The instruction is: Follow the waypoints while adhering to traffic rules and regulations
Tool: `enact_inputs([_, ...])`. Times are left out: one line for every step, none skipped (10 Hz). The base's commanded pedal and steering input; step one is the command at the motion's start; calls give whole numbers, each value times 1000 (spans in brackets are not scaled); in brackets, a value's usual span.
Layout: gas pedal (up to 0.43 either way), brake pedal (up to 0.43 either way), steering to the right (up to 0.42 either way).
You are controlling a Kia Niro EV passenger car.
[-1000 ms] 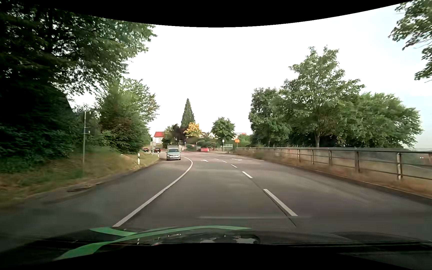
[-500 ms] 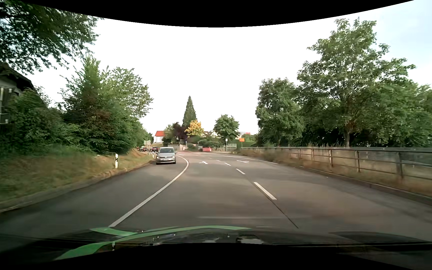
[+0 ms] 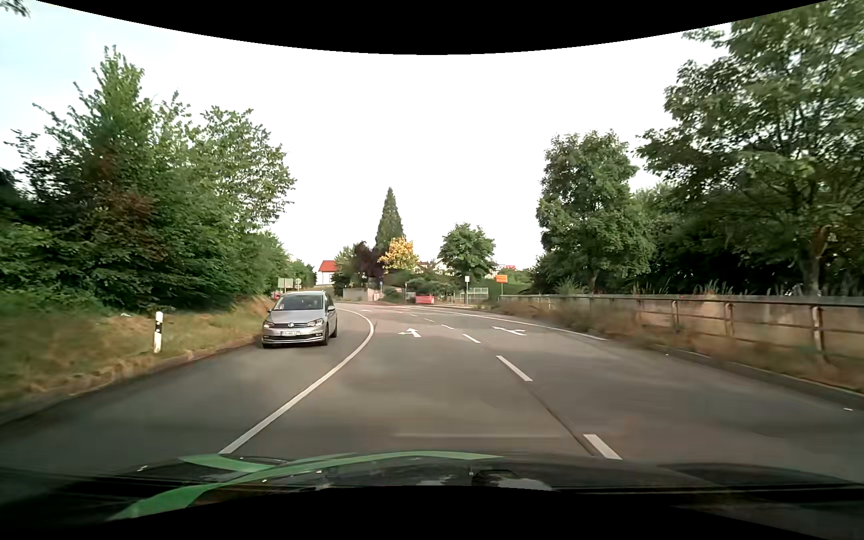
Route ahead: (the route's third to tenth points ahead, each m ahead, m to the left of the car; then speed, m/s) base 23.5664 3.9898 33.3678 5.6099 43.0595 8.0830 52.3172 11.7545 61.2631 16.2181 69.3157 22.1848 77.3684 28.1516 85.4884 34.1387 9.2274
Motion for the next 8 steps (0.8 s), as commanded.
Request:
enact_inputs([169, 0, -42])
enact_inputs([169, 0, -44])
enact_inputs([169, 0, -44])
enact_inputs([169, 0, -44])
enact_inputs([157, 0, -44])
enact_inputs([150, 0, -44])
enact_inputs([138, 0, -44])
enact_inputs([130, 0, -44])
